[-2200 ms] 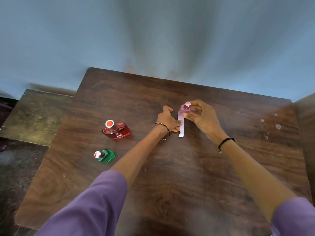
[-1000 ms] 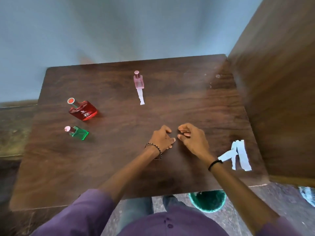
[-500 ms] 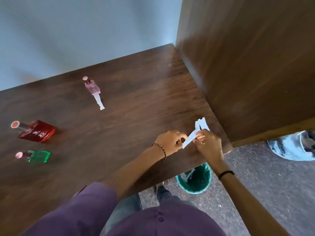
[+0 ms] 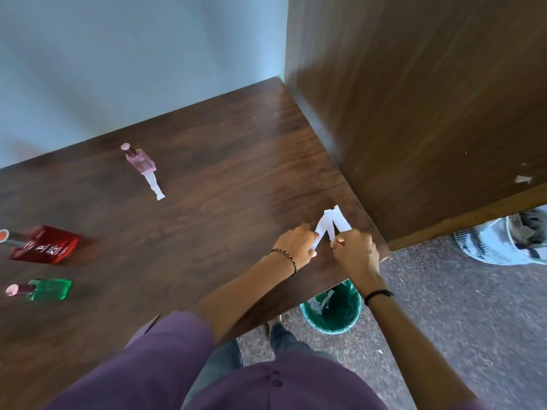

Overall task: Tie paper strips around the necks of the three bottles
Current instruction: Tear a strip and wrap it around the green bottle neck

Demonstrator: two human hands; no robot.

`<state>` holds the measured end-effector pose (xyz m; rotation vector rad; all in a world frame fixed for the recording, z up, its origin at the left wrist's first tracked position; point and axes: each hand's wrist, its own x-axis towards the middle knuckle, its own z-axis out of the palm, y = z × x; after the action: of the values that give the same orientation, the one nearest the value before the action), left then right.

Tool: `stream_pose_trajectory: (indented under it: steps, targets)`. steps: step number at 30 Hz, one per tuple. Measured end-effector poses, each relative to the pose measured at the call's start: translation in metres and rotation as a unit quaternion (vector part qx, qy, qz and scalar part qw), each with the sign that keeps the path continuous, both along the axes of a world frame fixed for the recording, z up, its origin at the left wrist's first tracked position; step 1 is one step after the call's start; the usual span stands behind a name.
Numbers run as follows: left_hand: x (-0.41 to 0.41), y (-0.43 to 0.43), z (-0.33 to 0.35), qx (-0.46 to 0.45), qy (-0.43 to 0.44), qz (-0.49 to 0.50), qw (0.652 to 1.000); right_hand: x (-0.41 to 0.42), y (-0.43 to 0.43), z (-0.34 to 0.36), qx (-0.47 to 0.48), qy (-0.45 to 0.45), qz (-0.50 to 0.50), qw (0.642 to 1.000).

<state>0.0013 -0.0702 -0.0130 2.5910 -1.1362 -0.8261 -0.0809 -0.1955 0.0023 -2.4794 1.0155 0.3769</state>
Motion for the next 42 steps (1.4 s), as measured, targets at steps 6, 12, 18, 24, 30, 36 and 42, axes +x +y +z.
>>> stream_pose_trajectory:
  steps: [6, 12, 18, 24, 30, 36, 42]
  targets:
    - [-0.001, 0.002, -0.008, -0.026, 0.013, 0.045, 0.999, 0.006, 0.003, 0.002, -0.018, 0.016, 0.019, 1.000]
    - [-0.001, 0.003, -0.008, -0.022, 0.018, 0.039, 0.999, 0.009, 0.005, 0.005, -0.009, 0.026, 0.019, 0.999]
    - [-0.001, 0.004, -0.005, -0.026, 0.018, 0.028, 0.999, 0.010, 0.008, 0.011, 0.008, 0.012, -0.005, 1.000]
    - [-0.006, 0.002, -0.004, -0.042, 0.044, 0.019, 0.998, 0.006, 0.005, 0.023, 0.003, -0.050, -0.038, 0.998]
    - [-0.004, -0.001, 0.011, -0.177, 0.219, 0.272, 0.920, 0.009, 0.005, 0.027, 0.077, -0.103, -0.011, 0.992]
    - [0.026, 0.026, 0.025, -0.290, 0.273, 0.452, 0.798, 0.020, 0.028, 0.024, 0.131, -0.112, 0.076, 0.982]
    - [0.047, 0.072, 0.018, -0.305, 0.213, 0.526, 0.765, 0.046, 0.055, 0.021, 0.310, -0.148, 0.036, 0.938]
